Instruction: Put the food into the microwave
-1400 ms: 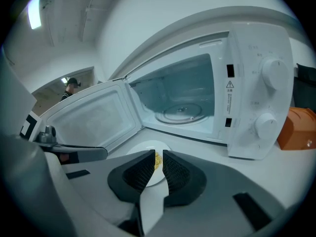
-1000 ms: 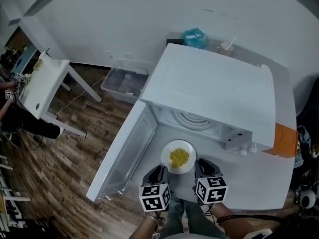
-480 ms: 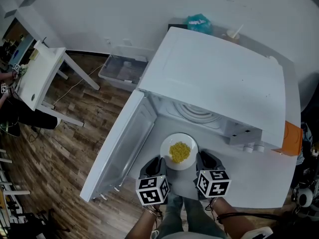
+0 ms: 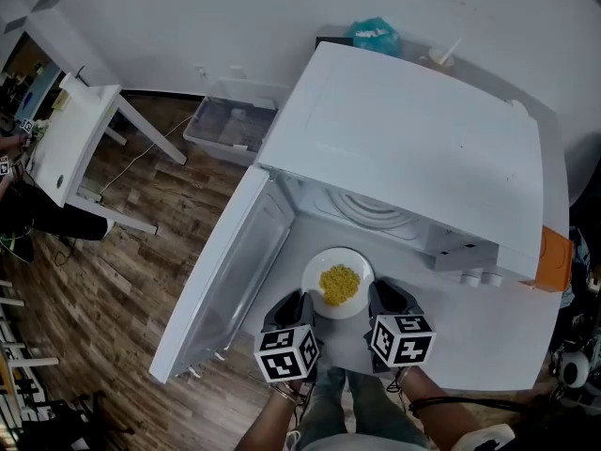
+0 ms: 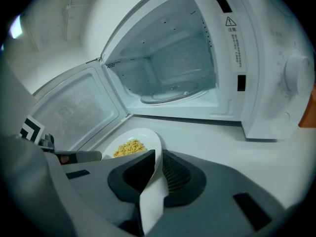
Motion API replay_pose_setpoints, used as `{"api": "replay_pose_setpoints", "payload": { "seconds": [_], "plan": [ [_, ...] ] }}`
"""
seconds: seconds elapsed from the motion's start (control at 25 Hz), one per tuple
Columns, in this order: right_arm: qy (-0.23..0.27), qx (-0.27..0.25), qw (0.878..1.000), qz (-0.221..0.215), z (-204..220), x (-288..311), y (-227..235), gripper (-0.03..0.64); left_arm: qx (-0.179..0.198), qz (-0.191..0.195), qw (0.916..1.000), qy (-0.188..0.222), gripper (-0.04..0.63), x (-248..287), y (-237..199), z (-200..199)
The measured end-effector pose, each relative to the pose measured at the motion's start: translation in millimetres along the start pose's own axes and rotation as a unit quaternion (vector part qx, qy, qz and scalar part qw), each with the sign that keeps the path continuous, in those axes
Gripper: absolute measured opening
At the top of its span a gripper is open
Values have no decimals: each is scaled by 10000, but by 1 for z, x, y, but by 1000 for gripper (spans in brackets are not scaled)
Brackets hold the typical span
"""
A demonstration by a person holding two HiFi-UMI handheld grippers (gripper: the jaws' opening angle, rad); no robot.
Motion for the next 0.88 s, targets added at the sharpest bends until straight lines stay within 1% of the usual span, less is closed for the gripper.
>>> {"api": "replay_pose_setpoints", "payload": {
  "seconds": [0.2,0.48,0.76,0.88],
  "plan": [
    [-22,7,10000,9,-2,4,2,35,77,65,9999,-70,71,5,3,-2],
    [-84,-14,10000,16,-4,10,3,35,77,114,9998,-135,71,10,3,-6],
    [-126,-45,9998,125,-4,14,2,35,-93,226,9995,-197,71,14,5,-7],
    [-114,-38,9998,169,-5,16,3,35,-92,269,9993,-239,71,15,7,-6]
  ]
}}
Point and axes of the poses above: the fingertips, and each gripper's own axes: x forward along the fingers, y to its right, z out of its underside, the point moved 1 cm from there along -x, backward along the fingers, and after that the axes turned 14 degrees about -z, right-handed, at the moved point
